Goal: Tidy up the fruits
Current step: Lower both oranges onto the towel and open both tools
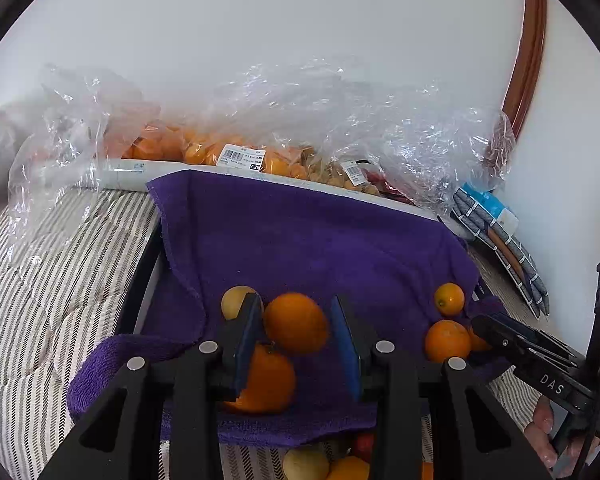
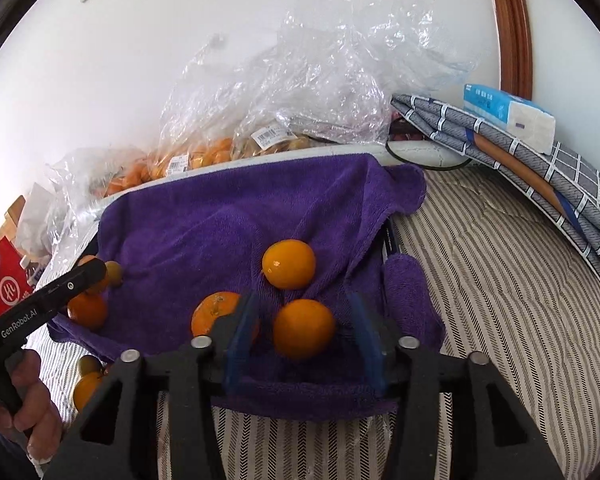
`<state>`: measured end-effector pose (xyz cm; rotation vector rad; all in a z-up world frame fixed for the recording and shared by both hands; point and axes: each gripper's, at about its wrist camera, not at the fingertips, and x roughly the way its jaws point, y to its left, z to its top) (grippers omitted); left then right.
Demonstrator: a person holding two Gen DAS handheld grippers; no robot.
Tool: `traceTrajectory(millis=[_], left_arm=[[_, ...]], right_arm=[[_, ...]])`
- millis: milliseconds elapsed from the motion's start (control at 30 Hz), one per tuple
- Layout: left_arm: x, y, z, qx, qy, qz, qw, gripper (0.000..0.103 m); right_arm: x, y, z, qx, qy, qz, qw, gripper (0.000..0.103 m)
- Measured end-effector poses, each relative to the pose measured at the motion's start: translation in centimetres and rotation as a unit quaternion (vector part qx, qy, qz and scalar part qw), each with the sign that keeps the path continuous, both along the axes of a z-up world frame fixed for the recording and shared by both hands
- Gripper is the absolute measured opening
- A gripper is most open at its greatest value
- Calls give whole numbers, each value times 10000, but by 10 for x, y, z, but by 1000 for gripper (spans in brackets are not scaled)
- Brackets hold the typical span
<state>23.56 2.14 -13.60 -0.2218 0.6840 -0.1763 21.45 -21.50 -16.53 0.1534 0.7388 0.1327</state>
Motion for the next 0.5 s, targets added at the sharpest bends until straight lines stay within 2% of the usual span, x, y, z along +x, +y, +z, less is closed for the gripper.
traceTrajectory(millis=[133,500], left_arm=[[-2,2,2,-38,-25,11,10000,41],[-26,-7,14,243,-439,-64,9987,43]], right_arm=[[-7,0,5,-29,-195,-29,9998,59],[-41,5,29,-127,-467,-197,9986,59]])
